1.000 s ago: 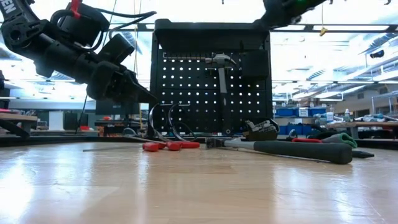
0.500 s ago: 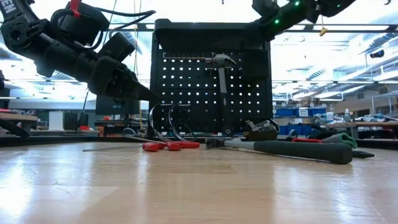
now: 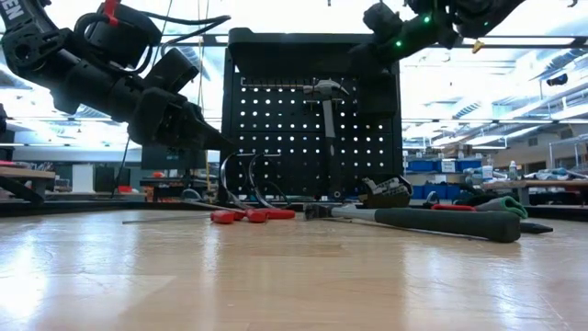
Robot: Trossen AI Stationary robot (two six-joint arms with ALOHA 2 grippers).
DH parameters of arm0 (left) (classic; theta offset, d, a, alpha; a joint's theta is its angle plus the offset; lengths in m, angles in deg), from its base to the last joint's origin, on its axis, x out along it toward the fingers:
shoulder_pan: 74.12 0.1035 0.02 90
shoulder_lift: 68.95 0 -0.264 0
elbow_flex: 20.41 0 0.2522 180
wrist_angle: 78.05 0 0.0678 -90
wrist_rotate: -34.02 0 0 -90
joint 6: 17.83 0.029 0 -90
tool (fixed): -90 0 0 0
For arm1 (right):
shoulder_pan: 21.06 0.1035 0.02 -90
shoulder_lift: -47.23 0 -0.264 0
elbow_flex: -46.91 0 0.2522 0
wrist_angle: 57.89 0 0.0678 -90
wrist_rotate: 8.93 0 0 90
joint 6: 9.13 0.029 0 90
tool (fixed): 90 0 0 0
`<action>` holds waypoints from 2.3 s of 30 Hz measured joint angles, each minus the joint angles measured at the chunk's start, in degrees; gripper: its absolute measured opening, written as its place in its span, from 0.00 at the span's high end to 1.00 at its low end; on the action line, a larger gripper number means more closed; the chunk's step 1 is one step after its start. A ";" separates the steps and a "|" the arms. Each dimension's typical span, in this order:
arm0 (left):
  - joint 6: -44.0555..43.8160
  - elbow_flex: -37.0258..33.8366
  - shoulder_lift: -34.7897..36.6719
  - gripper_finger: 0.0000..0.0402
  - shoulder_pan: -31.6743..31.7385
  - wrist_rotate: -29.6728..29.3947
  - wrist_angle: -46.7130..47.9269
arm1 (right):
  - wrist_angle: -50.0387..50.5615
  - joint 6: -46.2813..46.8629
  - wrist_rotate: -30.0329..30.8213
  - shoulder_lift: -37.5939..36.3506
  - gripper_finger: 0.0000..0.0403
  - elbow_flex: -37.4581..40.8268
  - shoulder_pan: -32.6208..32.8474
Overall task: Hang tools onto peg board
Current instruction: Remove the left black pen from the top basket from the peg board
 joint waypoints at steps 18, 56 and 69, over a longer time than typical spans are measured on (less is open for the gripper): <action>2.29 0.00 0.00 0.70 0.00 -0.74 1.22 | -0.10 -7.82 8.86 -4.12 0.90 -0.02 6.50; 5.81 0.00 0.01 0.70 0.00 -1.75 -2.75 | 66.84 83.11 -25.83 4.63 0.86 0.02 34.46; 6.03 0.00 0.00 0.70 0.00 -1.73 -3.53 | 66.46 80.39 -23.10 7.42 0.70 0.02 31.04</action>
